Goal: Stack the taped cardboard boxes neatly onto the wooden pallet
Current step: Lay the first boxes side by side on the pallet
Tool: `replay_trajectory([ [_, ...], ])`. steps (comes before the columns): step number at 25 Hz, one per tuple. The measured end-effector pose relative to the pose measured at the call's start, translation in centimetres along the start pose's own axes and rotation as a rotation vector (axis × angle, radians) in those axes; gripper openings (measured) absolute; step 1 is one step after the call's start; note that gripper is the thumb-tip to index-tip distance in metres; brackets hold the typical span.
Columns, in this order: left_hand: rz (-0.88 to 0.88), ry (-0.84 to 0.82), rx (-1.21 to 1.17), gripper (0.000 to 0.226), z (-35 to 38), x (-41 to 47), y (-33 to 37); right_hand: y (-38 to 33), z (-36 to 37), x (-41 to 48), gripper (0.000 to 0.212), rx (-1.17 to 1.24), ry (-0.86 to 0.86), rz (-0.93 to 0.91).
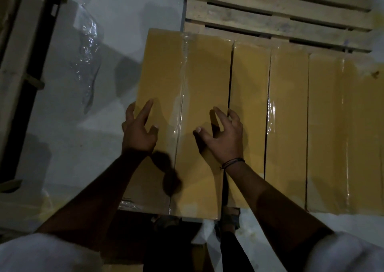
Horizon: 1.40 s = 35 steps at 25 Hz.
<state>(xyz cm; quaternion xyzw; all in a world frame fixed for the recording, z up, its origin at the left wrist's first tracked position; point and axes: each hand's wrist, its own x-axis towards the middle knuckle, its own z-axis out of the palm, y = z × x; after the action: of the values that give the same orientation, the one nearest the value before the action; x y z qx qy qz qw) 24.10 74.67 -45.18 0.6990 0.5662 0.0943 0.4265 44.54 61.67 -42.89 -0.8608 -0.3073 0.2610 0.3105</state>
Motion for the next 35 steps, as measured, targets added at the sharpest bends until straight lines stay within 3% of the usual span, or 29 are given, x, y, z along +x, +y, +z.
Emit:
replay_trajectory([
  [5,-0.014,0.066,0.056,0.077,0.0,0.4,2.3,0.0,-0.2,0.6,0.078,0.012,0.02,0.028],
  [11,-0.091,-0.158,0.184,0.089,0.9,1.9,2.9,0.3,0.8,2.0,0.079,-0.061,-0.175,0.005],
  [14,-0.098,-0.181,0.242,0.093,0.9,1.7,3.0,-1.4,3.4,0.2,0.074,-0.236,-0.286,-0.18],
  [18,-0.081,-0.231,0.251,0.097,0.4,1.7,1.9,-2.4,4.8,-0.8,0.062,-0.401,-0.257,-0.182],
  [21,-0.066,-0.242,0.237,0.1,0.5,1.5,1.7,-0.8,3.6,-0.5,0.065,-0.56,-0.221,-0.234],
  [26,-0.081,-0.254,0.22,0.103,0.5,1.3,1.7,1.7,1.4,0.7,0.083,-0.613,-0.236,-0.077],
  [35,-0.078,-0.297,0.234,0.103,2.7,-0.2,3.5,3.7,0.4,0.1,0.093,-0.64,-0.227,-0.026],
])
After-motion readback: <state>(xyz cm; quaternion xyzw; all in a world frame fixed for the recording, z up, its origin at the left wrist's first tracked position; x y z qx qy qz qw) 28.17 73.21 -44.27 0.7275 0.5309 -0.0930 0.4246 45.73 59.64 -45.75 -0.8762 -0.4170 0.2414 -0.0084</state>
